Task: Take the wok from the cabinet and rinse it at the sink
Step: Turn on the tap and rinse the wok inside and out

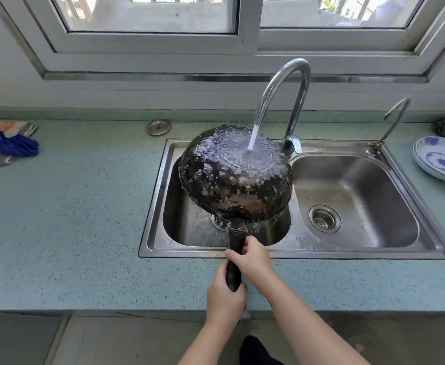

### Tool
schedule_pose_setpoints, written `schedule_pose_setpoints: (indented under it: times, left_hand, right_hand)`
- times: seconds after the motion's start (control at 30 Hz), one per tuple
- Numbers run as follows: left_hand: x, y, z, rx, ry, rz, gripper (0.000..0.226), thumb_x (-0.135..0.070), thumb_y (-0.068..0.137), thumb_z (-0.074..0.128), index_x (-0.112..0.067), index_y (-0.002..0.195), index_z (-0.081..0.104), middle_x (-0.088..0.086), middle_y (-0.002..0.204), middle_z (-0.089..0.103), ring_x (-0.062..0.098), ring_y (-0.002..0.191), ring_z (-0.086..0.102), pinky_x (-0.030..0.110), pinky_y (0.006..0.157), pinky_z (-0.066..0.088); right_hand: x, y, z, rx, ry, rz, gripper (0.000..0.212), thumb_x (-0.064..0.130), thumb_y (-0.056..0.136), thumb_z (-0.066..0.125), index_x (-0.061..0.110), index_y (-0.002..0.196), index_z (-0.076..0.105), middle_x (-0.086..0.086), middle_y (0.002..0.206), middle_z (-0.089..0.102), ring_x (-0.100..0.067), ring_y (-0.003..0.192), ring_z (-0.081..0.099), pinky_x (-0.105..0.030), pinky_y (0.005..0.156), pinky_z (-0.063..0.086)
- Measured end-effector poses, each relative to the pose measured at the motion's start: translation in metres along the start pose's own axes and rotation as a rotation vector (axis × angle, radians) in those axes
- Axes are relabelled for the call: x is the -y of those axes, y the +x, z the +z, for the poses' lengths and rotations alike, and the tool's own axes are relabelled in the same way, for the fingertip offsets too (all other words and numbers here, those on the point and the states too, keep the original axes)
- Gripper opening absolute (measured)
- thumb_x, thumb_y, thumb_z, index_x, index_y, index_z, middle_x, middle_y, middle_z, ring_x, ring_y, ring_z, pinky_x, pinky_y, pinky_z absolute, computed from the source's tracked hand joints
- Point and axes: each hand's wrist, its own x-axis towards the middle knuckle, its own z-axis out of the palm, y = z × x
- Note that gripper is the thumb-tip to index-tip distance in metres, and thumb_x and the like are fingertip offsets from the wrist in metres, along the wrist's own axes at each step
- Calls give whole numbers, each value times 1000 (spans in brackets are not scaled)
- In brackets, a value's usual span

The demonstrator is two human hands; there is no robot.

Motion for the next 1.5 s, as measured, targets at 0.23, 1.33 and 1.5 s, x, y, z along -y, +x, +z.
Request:
schedule_pose_setpoints:
  times: [0.23, 1.33, 1.5]
  left_hand:
    - [7, -5, -13, -106, 71, -29, 35, -14, 79, 61, -27, 112, 57, -2, 78, 69, 23, 76, 65, 32, 62, 48]
    - [-8, -3, -23, -124, 13, -61, 42, -1, 74, 56, -35, 96, 47, -1, 73, 58, 23, 63, 54, 29, 55, 42]
    - [-12, -6, -19, -121, 14, -39, 36, -4, 73, 60, -29, 96, 48, -2, 76, 60, 22, 67, 57, 26, 53, 41]
  right_hand:
    - [8, -6, 16, 58, 75, -37, 30, 25, 77, 66, 6, 98, 57, -7, 94, 65, -23, 89, 61, -31, 71, 47]
    - [5, -11, 18, 272, 643, 139, 17, 3, 96, 41, -1, 87, 55, -9, 84, 65, -20, 69, 63, -26, 62, 55]
    - [1, -11, 12, 274, 668, 174, 25, 4, 97, 38, 3, 80, 57, -9, 82, 67, -21, 70, 64, -30, 62, 57]
